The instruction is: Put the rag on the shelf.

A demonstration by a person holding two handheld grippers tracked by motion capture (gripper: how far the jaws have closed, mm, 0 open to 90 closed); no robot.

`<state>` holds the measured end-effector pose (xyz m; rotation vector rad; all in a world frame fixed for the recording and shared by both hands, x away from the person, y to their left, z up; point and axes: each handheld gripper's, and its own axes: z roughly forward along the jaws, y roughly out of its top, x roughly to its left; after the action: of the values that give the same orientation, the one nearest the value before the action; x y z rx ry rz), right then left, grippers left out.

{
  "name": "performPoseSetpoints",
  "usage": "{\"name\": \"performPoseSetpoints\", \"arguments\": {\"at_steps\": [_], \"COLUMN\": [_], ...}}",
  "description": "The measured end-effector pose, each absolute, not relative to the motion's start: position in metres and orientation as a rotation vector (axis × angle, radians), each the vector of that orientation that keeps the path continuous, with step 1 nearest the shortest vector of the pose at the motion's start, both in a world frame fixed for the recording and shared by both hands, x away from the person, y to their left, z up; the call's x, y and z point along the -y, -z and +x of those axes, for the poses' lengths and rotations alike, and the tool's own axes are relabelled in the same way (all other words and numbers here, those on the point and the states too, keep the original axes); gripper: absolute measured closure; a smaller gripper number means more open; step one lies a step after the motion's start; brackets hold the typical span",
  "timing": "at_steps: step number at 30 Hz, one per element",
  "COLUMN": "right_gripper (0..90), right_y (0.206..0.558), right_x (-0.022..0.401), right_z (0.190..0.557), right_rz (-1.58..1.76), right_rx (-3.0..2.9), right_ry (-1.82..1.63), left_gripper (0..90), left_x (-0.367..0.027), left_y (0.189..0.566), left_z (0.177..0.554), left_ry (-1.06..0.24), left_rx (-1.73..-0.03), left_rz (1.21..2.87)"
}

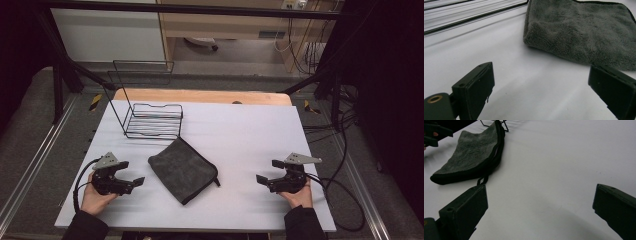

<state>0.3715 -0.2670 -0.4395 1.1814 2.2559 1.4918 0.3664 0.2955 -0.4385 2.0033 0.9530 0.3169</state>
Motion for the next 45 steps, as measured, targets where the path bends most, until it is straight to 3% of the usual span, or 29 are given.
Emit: {"name": "performPoseSetpoints", "arguments": {"at_steps": [15,28,35,41,45], "right_gripper": [1.0,0.9,1.1,1.3,1.5], "right_y": [0.44,0.44,0.441,0.441,0.441], "right_x": [0.266,0.261,0.258,0.256,0.255], "right_z": [0.371,0.37,0.37,0.37,0.369], "right_rz": [1.197,1.195,1.196,1.188,1.195], "right_rx": [-2.259,-2.264,-2.276,-2.283,-2.284], "right_ry": [-1.46,-1.441,-1.43,-1.426,-1.427], "left_gripper": [7.0,10.1,18.2,33.6,38.3], "left_x": [-0.282,-0.248,-0.221,-0.196,-0.182], "left_y": [0.433,0.424,0.418,0.415,0.416], "left_z": [0.364,0.355,0.342,0.33,0.325], "left_ry": [-0.311,-0.269,-0.254,-0.238,-0.191], "left_rx": [-0.958,-0.917,-0.887,-0.861,-0.865], "left_rz": [2.027,2.04,2.056,2.084,2.094]}}
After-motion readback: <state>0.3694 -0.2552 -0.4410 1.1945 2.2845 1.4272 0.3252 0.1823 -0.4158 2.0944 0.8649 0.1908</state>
